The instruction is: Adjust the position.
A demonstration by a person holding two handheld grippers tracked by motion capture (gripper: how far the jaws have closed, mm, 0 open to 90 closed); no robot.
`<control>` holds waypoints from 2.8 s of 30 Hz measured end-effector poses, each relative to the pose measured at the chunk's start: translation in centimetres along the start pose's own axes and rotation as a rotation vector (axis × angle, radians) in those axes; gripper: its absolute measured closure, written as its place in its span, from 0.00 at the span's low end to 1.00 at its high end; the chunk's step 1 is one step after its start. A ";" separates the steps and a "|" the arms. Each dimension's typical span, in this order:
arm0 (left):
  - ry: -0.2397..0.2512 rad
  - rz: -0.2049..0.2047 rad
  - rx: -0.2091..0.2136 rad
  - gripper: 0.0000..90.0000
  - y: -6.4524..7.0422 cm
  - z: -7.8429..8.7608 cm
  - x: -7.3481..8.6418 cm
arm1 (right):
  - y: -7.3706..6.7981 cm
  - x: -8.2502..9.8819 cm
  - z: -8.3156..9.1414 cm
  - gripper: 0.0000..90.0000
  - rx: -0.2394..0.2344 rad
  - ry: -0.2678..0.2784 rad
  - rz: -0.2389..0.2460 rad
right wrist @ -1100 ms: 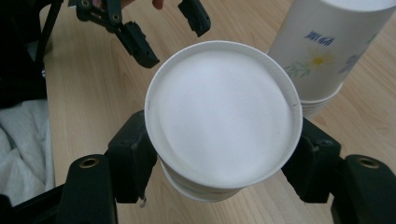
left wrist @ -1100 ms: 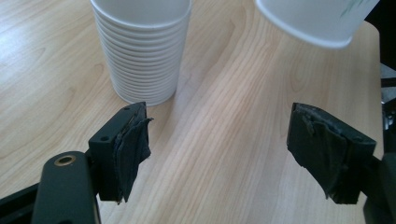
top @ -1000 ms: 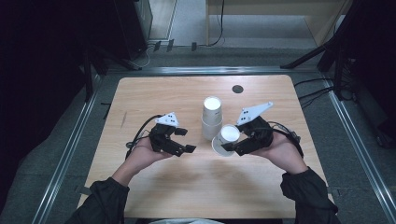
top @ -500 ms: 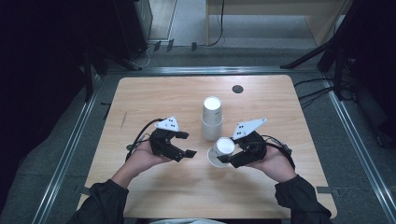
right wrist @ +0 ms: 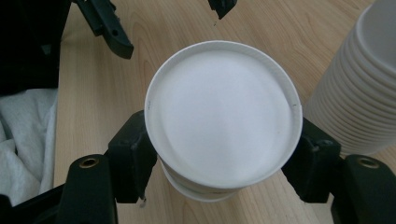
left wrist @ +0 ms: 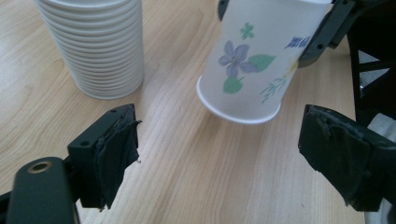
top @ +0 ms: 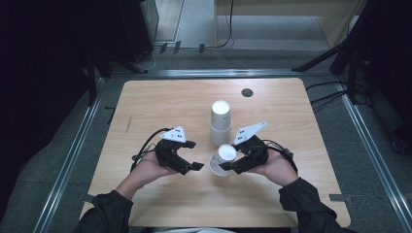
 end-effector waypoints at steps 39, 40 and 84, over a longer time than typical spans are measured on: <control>0.014 -0.034 0.052 0.14 2.5 -1.8 0.6 | -2.2 -3.8 -1.3 0.37 -0.114 0.074 0.029; 0.017 -0.032 0.053 0.14 2.5 -1.9 0.6 | -2.3 -3.9 -1.2 0.37 -0.118 0.080 0.027; 0.020 -0.011 0.064 0.30 2.6 -1.1 0.2 | -2.4 -4.7 -0.8 0.30 -0.158 0.148 -0.018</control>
Point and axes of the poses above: each handheld gripper's, and its own axes: z roughly backward along the jaws, x roughly out of its underside, y roughly to its right, the point moved 10 cm from there along -z, roughly forward along the jaws, and after that the axes turned 5 degrees about z, right-handed, at the moved point
